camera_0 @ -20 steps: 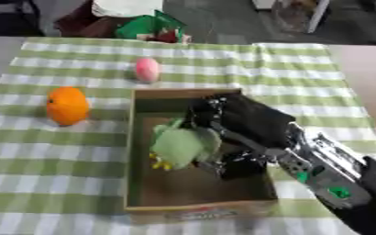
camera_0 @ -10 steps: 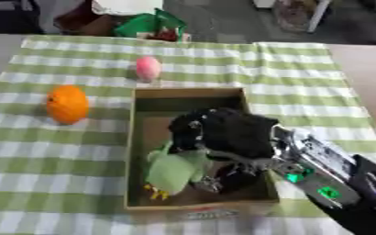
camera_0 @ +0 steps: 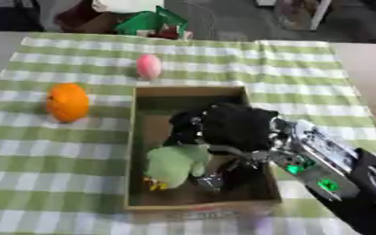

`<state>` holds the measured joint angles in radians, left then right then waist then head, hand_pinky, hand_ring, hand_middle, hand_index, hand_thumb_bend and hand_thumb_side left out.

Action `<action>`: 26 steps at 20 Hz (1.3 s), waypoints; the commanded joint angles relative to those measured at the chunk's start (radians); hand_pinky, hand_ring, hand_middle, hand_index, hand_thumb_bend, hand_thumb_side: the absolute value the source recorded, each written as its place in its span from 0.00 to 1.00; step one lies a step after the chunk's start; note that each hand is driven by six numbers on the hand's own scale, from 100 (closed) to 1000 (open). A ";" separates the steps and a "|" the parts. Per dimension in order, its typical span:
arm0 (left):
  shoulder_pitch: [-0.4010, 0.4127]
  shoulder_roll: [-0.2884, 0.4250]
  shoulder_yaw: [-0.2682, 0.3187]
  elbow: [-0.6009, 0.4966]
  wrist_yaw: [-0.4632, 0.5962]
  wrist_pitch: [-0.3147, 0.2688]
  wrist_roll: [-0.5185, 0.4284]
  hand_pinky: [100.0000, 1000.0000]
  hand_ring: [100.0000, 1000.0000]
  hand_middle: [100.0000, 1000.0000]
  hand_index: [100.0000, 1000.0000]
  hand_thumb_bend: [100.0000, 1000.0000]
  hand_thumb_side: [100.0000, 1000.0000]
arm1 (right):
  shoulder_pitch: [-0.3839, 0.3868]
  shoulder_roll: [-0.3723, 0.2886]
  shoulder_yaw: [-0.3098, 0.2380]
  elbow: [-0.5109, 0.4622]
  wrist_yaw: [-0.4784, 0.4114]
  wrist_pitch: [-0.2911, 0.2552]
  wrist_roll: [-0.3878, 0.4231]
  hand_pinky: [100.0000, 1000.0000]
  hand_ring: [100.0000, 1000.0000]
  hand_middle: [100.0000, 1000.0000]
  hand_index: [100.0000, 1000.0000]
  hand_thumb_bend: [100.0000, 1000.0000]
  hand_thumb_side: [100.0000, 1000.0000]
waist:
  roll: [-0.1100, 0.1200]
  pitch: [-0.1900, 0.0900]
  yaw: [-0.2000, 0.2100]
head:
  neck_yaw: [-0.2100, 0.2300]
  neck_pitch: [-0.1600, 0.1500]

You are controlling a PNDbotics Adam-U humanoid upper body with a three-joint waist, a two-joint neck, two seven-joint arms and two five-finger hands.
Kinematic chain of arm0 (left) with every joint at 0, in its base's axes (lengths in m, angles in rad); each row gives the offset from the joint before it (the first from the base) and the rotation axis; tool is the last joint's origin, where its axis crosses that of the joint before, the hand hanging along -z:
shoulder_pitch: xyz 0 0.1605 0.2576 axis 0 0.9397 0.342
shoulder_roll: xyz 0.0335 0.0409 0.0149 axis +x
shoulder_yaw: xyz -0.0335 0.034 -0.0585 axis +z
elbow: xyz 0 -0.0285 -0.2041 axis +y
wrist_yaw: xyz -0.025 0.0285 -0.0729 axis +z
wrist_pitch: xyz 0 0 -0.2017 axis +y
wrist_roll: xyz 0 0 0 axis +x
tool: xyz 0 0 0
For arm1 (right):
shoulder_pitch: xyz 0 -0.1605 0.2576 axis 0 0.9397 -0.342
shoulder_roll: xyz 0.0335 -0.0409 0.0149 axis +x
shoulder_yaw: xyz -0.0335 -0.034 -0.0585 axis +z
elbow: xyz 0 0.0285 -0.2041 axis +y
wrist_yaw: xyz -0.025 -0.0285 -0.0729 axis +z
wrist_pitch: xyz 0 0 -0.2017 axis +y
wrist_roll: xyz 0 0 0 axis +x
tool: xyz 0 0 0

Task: Pick up objects on the table and place them in the box.

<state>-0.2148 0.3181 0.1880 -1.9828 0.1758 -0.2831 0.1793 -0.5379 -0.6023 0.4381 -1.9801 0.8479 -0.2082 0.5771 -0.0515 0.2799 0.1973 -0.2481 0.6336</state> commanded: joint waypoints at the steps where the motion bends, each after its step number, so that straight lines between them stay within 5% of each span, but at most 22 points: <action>1: -0.008 0.028 0.004 -0.017 -0.003 0.001 0.001 0.35 0.53 0.47 0.59 0.00 0.88 | -0.026 -0.008 -0.028 -0.020 -0.012 -0.012 0.025 0.78 0.96 0.78 0.90 0.00 0.51 | 0.005 -0.020 -0.002 | -0.002 0.003; 4: -0.008 0.029 0.004 -0.017 -0.002 0.001 0.002 0.35 0.53 0.47 0.59 0.00 0.88 | -0.046 -0.008 -0.035 -0.020 -0.026 -0.026 0.047 0.80 1.00 0.85 0.97 0.03 0.67 | 0.005 -0.024 -0.002 | -0.003 0.004; 13: -0.008 0.033 0.003 -0.017 0.002 0.002 0.005 0.35 0.53 0.48 0.59 0.00 0.88 | -0.078 -0.034 -0.062 -0.020 -0.093 -0.021 0.108 0.82 1.00 0.92 1.00 0.21 0.84 | 0.004 -0.032 0.001 | -0.004 0.006; 19: -0.010 0.036 0.004 -0.017 0.002 0.000 0.006 0.35 0.53 0.48 0.59 0.00 0.88 | -0.081 -0.034 -0.087 -0.020 -0.113 -0.009 0.088 0.81 1.00 0.91 1.00 0.12 0.87 | 0.006 -0.029 0.000 | -0.002 0.006; 22: -0.020 0.056 0.003 -0.017 -0.002 -0.007 0.008 0.35 0.53 0.48 0.59 0.00 0.84 | -0.092 -0.030 -0.132 -0.020 -0.134 -0.001 0.050 0.79 1.00 0.88 1.00 0.00 0.83 | 0.010 -0.028 -0.004 | 0.005 0.006; 26: -0.059 0.134 0.004 -0.017 -0.035 -0.016 0.014 0.34 0.53 0.48 0.61 0.00 0.77 | -0.096 -0.038 -0.217 -0.020 -0.183 0.017 -0.007 0.78 1.00 0.84 0.98 0.00 0.80 | 0.020 -0.027 -0.012 | 0.030 0.005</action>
<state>-0.2623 0.4016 0.1875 -1.9828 0.1525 -0.2944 0.1905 -0.6175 -0.6131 0.2573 -1.9804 0.6855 -0.1958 0.5898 -0.0338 0.2666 0.1848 -0.2258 0.6336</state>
